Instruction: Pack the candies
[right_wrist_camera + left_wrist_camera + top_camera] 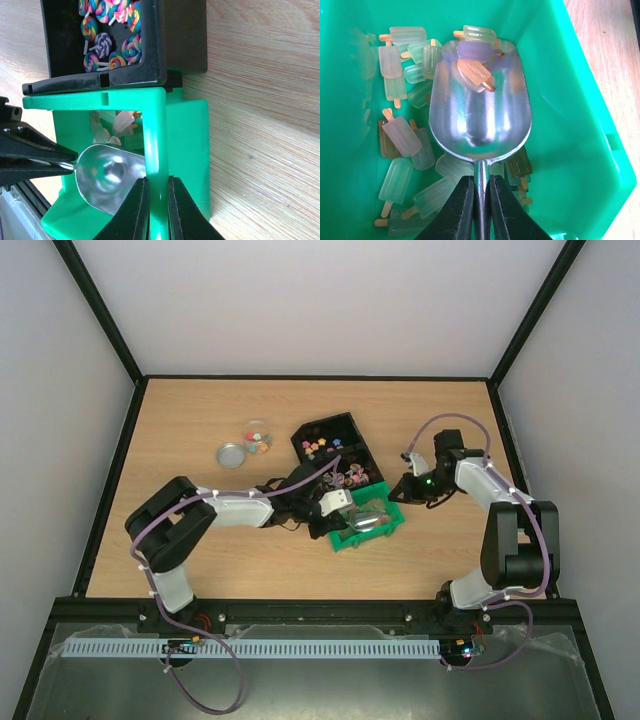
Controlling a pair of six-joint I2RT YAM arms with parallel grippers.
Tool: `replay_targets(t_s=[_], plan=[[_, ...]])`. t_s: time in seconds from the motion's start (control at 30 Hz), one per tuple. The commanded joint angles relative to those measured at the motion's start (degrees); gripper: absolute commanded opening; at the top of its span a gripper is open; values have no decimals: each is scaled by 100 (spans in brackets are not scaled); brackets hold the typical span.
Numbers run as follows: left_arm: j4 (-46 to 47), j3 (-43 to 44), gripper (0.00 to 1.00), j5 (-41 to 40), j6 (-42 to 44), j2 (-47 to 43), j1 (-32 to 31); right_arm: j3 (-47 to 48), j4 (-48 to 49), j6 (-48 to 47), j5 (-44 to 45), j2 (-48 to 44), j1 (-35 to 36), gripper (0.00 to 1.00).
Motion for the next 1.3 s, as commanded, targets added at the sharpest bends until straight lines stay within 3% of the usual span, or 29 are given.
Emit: replay_targets(t_s=[0.0,0.3,0.73,1.27], plan=[[179,-371,2,514,542,-225,142,-1,-141,27,-7,129,32,1],[936,-1031,2,521,859,-604,439,2,-110,-38,40,128,19,1],[2352,-1527,2,749,504,-619,727,66,-156,-117,-1,319,23,1],[1942,-1147,2,808,547,-1152,971,101,-196,-172,-39,411,24,1]])
